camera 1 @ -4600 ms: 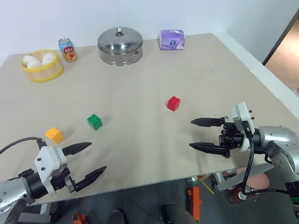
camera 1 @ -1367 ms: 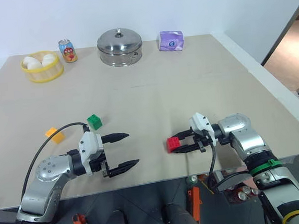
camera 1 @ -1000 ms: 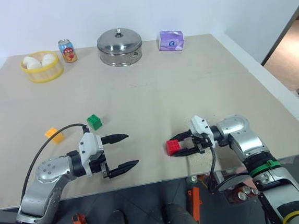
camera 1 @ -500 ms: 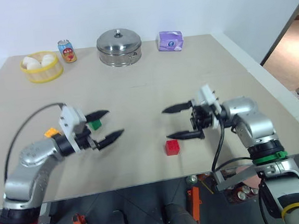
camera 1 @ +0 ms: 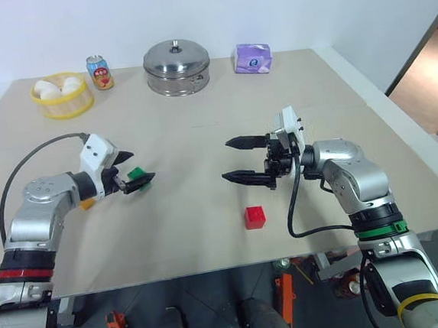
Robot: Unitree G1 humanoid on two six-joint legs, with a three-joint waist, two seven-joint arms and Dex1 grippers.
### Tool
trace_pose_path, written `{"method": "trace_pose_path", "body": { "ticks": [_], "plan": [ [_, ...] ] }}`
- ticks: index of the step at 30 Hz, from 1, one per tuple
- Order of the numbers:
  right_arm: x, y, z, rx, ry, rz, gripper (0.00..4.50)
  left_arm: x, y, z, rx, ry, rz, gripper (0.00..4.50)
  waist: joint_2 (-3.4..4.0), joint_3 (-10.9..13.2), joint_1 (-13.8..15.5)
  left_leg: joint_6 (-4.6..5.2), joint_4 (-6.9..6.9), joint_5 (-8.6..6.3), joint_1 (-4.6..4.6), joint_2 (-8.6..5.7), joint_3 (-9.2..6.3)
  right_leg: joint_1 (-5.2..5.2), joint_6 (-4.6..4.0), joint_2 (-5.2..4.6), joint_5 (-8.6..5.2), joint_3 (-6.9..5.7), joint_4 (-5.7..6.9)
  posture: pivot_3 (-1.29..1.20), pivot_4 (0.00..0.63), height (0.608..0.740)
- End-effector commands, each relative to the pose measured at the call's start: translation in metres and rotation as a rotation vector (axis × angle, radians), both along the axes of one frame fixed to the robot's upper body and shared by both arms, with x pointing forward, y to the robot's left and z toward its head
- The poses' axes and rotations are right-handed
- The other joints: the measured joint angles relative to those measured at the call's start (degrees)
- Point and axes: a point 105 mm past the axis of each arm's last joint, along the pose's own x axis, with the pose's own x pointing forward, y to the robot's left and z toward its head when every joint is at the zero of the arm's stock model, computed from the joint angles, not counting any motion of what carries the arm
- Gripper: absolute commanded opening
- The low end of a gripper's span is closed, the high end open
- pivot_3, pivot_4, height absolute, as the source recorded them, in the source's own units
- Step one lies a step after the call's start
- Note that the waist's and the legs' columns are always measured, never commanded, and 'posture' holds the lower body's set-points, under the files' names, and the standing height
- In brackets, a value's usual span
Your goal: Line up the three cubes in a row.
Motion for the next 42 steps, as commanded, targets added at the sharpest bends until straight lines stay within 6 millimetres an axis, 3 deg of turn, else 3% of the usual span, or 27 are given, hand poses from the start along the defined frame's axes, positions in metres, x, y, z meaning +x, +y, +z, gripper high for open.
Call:
{"method": "trace_pose_path", "body": {
  "ticks": [1, 8, 9, 17, 20, 24, 28, 32, 42],
  "plan": [
    [-0.004, -0.001, 0.011, 0.014, -0.055, -0.006, 4.48, 0.004, 0.0, 0.0, 0.031, -0.004, -0.008, 4.5, 0.0, 0.0, -0.05, 0.0, 0.0, 0.0, 0.0, 0.0, 0.0, 0.0, 0.0, 0.0, 0.0, 0.0, 0.0, 0.0, 0.15, 0.739],
    [-0.003, -0.003, 0.011, 0.016, -0.054, -0.022, 4.48, 0.014, 0.002, -0.009, 0.045, 0.032, 0.042, 4.5, 0.0, 0.0, -0.02, 0.0, 0.01, 0.0, -0.01, 0.0, 0.0, 0.0, 0.01, 0.0, 0.01, 0.0, 0.01, 0.0, 0.15, 0.739],
    [-0.003, -0.003, 0.011, 0.016, -0.055, -0.024, 4.5, 0.014, 0.002, -0.009, 0.043, 0.035, 0.038, 3.95, 0.0, 0.0, -0.02, 0.0, 0.01, 0.0, -0.01, 0.0, 0.0, 0.0, 0.02, 0.0, 0.01, 0.01, 0.01, 0.0, 0.15, 0.739],
    [0.0, -0.003, 0.01, 0.001, -0.064, -0.034, 4.5, 0.01, 0.001, -0.014, 0.067, 0.031, 0.018, 1.34, 0.0, 0.0, -0.02, 0.0, 0.0, 0.0, -0.01, 0.0, 0.0, 0.0, 0.03, 0.0, 0.02, 0.01, 0.02, 0.0, 0.15, 0.739],
    [0.0, -0.006, 0.01, -0.002, -0.069, -0.039, 4.5, 0.005, -0.005, -0.009, 0.062, -0.004, -0.029, 1.35, 0.0, 0.0, -0.03, 0.0, 0.0, 0.0, -0.01, 0.0, 0.0, 0.0, 0.03, 0.0, 0.02, 0.01, 0.02, 0.0, 0.15, 0.739],
    [-0.017, -0.021, 0.011, -0.014, -0.041, 0.024, 4.5, -0.034, -0.047, 0.009, -0.019, -0.031, -0.308, 1.35, 0.0, 0.0, 0.08, -0.02, 0.0, -0.01, -0.07, 0.0, 0.01, -0.02, 0.04, -0.02, 0.01, 0.03, 0.01, 0.0, 0.15, 0.739],
    [-0.043, -0.035, 0.002, -0.08, -0.009, 0.116, 4.5, -0.061, -0.076, 0.0, 0.018, 0.009, -0.446, 1.35, 0.0, 0.0, 0.29, -0.01, 0.0, -0.05, -0.11, -0.01, -0.03, 0.01, 0.11, -0.03, -0.1, 0.02, 0.01, 0.0, 0.15, 0.739],
    [-0.053, -0.044, -0.005, -0.13, -0.004, 0.136, 4.5, -0.08, -0.098, -0.009, 0.036, 0.037, -0.539, 1.35, 0.0, 0.0, -0.1, 0.0, 0.04, -0.05, -0.02, -0.01, 0.0, 0.04, 0.07, -0.03, -0.08, 0.06, 0.01, 0.0, 0.15, 0.739],
    [-0.054, -0.046, 0.001, -0.146, -0.026, 0.116, 4.5, -0.086, -0.126, -0.03, 0.104, 0.057, -0.608, 1.35, -0.01, 0.0, -0.15, 0.09, 0.2, 0.01, 0.15, -0.02, 0.02, 0.11, -0.06, 0.0, 0.05, 0.12, 0.02, 0.0, 0.15, 0.739]
  ]
}}
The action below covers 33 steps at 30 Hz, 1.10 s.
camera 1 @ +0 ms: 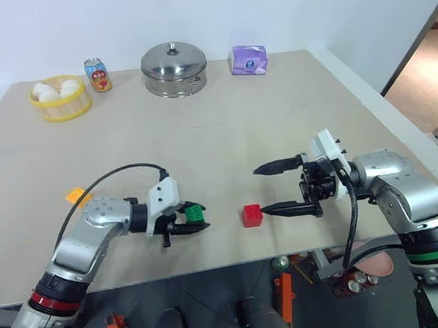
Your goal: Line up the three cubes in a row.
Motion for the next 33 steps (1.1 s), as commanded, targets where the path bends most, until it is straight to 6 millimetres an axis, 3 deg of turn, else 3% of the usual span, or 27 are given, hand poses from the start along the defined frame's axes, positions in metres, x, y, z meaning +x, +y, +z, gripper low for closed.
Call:
{"method": "trace_pose_path", "body": {
  "ticks": [1, 6, 15, 26, 27, 33],
  "plan": [
    [-0.004, 0.0, 0.015, 0.016, -0.055, 0.002, 4.5, 0.001, -0.009, 0.002, 0.012, -0.037, -0.024, 1.35, 0.0, 0.0, 0.01, 0.0, 0.0, 0.0, -0.01, 0.0, 0.0, 0.0, 0.0, 0.0, 0.0, 0.0, 0.0, 0.0, 0.15, 0.739],
    [-0.005, 0.001, 0.014, 0.02, -0.049, -0.01, 4.5, 0.001, -0.02, -0.004, -0.014, -0.013, -0.017, 1.35, 0.0, 0.0, 0.13, -0.01, -0.06, -0.01, -0.05, 0.0, -0.02, -0.02, 0.03, 0.02, -0.02, -0.02, 0.0, 0.0, 0.15, 0.739],
    [-0.007, 0.002, 0.013, 0.021, -0.043, -0.022, 4.5, 0.002, -0.018, -0.016, 0.005, 0.01, 0.004, 1.35, 0.0, 0.0, 0.11, -0.01, -0.03, -0.01, -0.04, 0.0, -0.02, -0.01, 0.04, 0.02, -0.02, 0.02, 0.0, 0.0, 0.15, 0.739],
    [-0.005, 0.002, 0.013, 0.015, -0.044, -0.021, 4.5, 0.003, -0.017, -0.017, 0.002, 0.02, 0.009, 1.35, 0.0, 0.0, 0.11, -0.01, -0.03, -0.01, -0.02, 0.0, -0.02, -0.01, 0.04, 0.03, -0.02, 0.01, 0.0, 0.0, 0.15, 0.739],
    [-0.005, 0.002, 0.013, 0.014, -0.044, -0.022, 4.5, 0.003, -0.017, -0.017, -0.005, 0.023, 0.012, 2.39, 0.0, 0.0, 0.11, -0.01, -0.03, -0.01, -0.02, 0.0, -0.03, 0.0, 0.04, 0.03, -0.02, 0.01, 0.0, 0.0, 0.15, 0.739],
    [-0.005, 0.002, 0.012, 0.011, -0.04, -0.022, 4.5, 0.004, -0.018, -0.015, -0.017, 0.029, 0.007, 4.47, 0.0, 0.0, 0.11, -0.01, -0.03, -0.01, -0.04, 0.0, -0.02, -0.01, 0.04, 0.03, -0.02, 0.01, 0.0, 0.0, 0.15, 0.739]
  ]
}}
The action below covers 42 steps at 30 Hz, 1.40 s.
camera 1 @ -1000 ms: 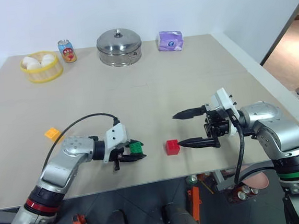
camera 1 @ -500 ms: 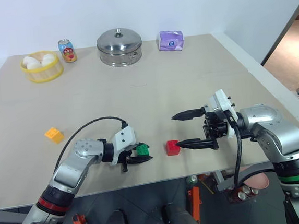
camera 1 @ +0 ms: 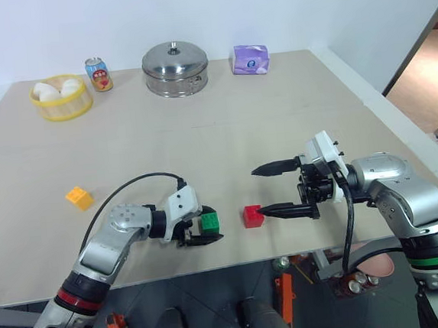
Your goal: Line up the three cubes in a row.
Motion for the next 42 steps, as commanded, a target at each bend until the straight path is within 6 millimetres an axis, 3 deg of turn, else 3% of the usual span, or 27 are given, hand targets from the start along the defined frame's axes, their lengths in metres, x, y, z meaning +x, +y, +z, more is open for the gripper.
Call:
{"method": "trace_pose_path", "body": {
  "ticks": [1, 10, 17, 21, 28, 32, 36, 42],
  "plan": [
    [-0.002, -0.002, 0.014, 0.003, -0.055, 0.01, 4.5, 0.0, -0.002, 0.007, -0.026, -0.017, -0.011, 4.47, 0.0, 0.0, 0.0, 0.0, 0.0, 0.0, 0.0, 0.0, 0.0, 0.0, 0.0, 0.0, 0.0, 0.0, 0.0, 0.0, 0.15, 0.739],
    [-0.003, -0.003, 0.014, 0.0, -0.056, 0.011, 4.5, -0.001, -0.002, 0.017, -0.053, -0.017, -0.035, 4.47, 0.0, 0.0, 0.0, 0.0, 0.0, 0.0, 0.0, 0.0, 0.0, 0.0, 0.0, 0.0, 0.0, 0.0, 0.0, 0.0, 0.15, 0.739],
    [-0.012, -0.002, 0.029, 0.039, -0.06, 0.062, 4.5, -0.004, 0.015, 0.093, -0.323, -0.01, 0.026, 4.47, 0.0, 0.0, -0.04, 0.0, -0.01, 0.0, -0.02, 0.01, -0.01, -0.02, 0.0, 0.01, 0.0, -0.02, 0.0, 0.0, 0.15, 0.739],
    [-0.012, 0.007, 0.045, 0.113, -0.058, 0.092, 4.5, 0.003, 0.054, 0.12, -0.361, -0.091, 0.22, 4.47, 0.0, 0.0, -0.26, 0.0, -0.03, 0.0, 0.03, 0.02, -0.01, -0.01, 0.0, 0.01, 0.0, -0.01, 0.0, 0.0, 0.15, 0.739],
    [0.011, 0.036, 0.053, 0.184, -0.086, 0.078, 4.5, 0.016, 0.155, 0.109, -0.271, -0.132, 0.595, 4.47, 0.0, 0.0, -1.19, 0.0, -0.06, 0.0, 0.07, 0.04, -0.06, -0.01, -0.02, 0.08, 0.01, -0.03, 0.0, 0.0, 0.15, 0.739],
    [0.01, 0.047, 0.05, 0.192, -0.088, 0.115, 4.5, 0.017, 0.201, 0.091, -0.217, -0.128, 0.734, 4.47, -0.04, 0.0, -1.1, -0.02, -0.06, -0.01, -0.04, 0.03, 0.0, -0.04, -0.01, -0.03, -0.01, -0.05, -0.03, 0.0, 0.15, 0.739],
    [0.008, 0.052, 0.05, 0.197, -0.089, 0.136, 4.5, 0.019, 0.226, 0.081, -0.198, -0.129, 0.811, 4.47, -0.04, 0.0, -1.01, -0.05, -0.11, -0.03, -0.08, 0.04, 0.0, -0.1, -0.04, -0.05, -0.05, -0.11, -0.03, 0.0, 0.15, 0.739],
    [0.005, 0.051, 0.048, 0.191, -0.087, 0.14, 4.5, 0.026, 0.238, 0.065, -0.152, -0.113, 0.828, 4.47, -0.04, 0.0, -1.04, -0.05, -0.15, -0.04, -0.08, 0.09, 0.03, -0.16, -0.09, -0.04, -0.03, -0.14, -0.02, 0.0, 0.15, 0.739]
  ]
}}
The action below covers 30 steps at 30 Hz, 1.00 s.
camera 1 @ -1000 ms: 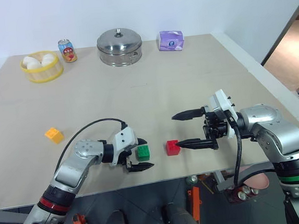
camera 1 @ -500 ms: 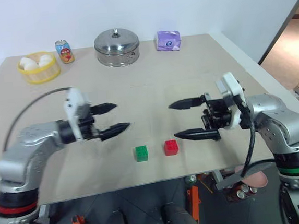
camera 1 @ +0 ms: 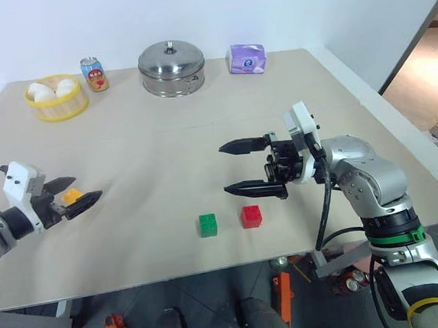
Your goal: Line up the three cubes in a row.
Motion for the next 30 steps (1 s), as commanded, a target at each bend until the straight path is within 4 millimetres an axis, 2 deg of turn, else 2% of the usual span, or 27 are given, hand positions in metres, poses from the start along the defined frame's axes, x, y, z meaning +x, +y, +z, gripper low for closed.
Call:
{"method": "trace_pose_path", "body": {
  "ticks": [1, 6, 14, 19, 20, 27, 28, 30],
  "plan": [
    [-0.005, -0.001, 0.009, 0.003, -0.049, 0.011, 4.5, 0.006, 0.004, 0.007, 0.043, -0.035, -0.006, 4.47, 0.0, 0.0, 0.05, 0.0, -0.01, 0.0, 0.0, 0.0, 0.0, 0.0, 0.0, 0.0, 0.0, -0.01, 0.0, 0.0, 0.15, 0.739],
    [-0.006, -0.003, 0.007, 0.001, -0.045, -0.001, 4.5, 0.016, 0.008, 0.0, 0.061, -0.018, -0.004, 4.47, -0.02, -0.01, 0.12, -0.01, -0.01, 0.0, -0.01, 0.01, 0.04, -0.01, -0.01, -0.01, 0.0, -0.01, 0.0, 0.0, 0.15, 0.739],
    [-0.005, -0.006, 0.007, 0.007, -0.048, -0.028, 4.5, 0.023, 0.016, -0.026, 0.137, 0.068, 0.015, 4.47, -0.03, -0.02, 0.36, -0.01, -0.05, 0.0, -0.01, 0.03, 0.05, -0.04, -0.01, 0.0, 0.0, -0.02, 0.01, 0.0, 0.15, 0.739],
    [-0.005, -0.007, 0.006, 0.007, -0.049, -0.038, 4.5, 0.026, 0.016, -0.027, 0.132, 0.065, 0.016, 4.47, -0.04, -0.03, 0.46, -0.01, -0.04, 0.0, -0.02, 0.03, 0.05, -0.04, -0.01, 0.0, 0.0, -0.02, 0.01, 0.0, 0.15, 0.739],
    [-0.005, -0.007, 0.006, 0.007, -0.049, -0.038, 4.5, 0.026, 0.016, -0.027, 0.131, 0.062, 0.018, 3.96, -0.04, -0.03, 0.5, -0.01, -0.04, 0.0, -0.02, 0.03, 0.05, -0.04, -0.02, 0.0, 0.0, -0.02, 0.01, 0.0, 0.15, 0.739],
    [-0.005, -0.007, 0.008, 0.013, -0.059, -0.038, 4.5, 0.028, 0.017, -0.025, 0.117, 0.06, 0.027, 1.61, -0.04, -0.03, 0.53, -0.01, -0.04, -0.01, -0.02, 0.03, 0.05, -0.03, -0.02, 0.0, 0.01, -0.02, 0.01, 0.0, 0.15, 0.739],
    [-0.005, -0.006, 0.009, 0.014, -0.06, -0.037, 4.5, 0.028, 0.017, -0.024, 0.111, 0.057, 0.031, 1.37, -0.04, -0.03, 0.54, -0.01, -0.04, 0.0, -0.02, 0.03, 0.05, -0.03, -0.02, 0.0, 0.0, -0.02, 0.01, 0.0, 0.15, 0.739],
    [-0.005, -0.006, 0.01, 0.017, -0.062, -0.035, 4.5, 0.028, 0.018, -0.023, 0.106, 0.054, 0.035, 1.39, -0.04, -0.03, 0.54, -0.01, -0.04, -0.01, -0.02, 0.03, 0.05, -0.03, -0.02, 0.0, 0.0, -0.02, 0.01, 0.0, 0.15, 0.739]
  ]
}}
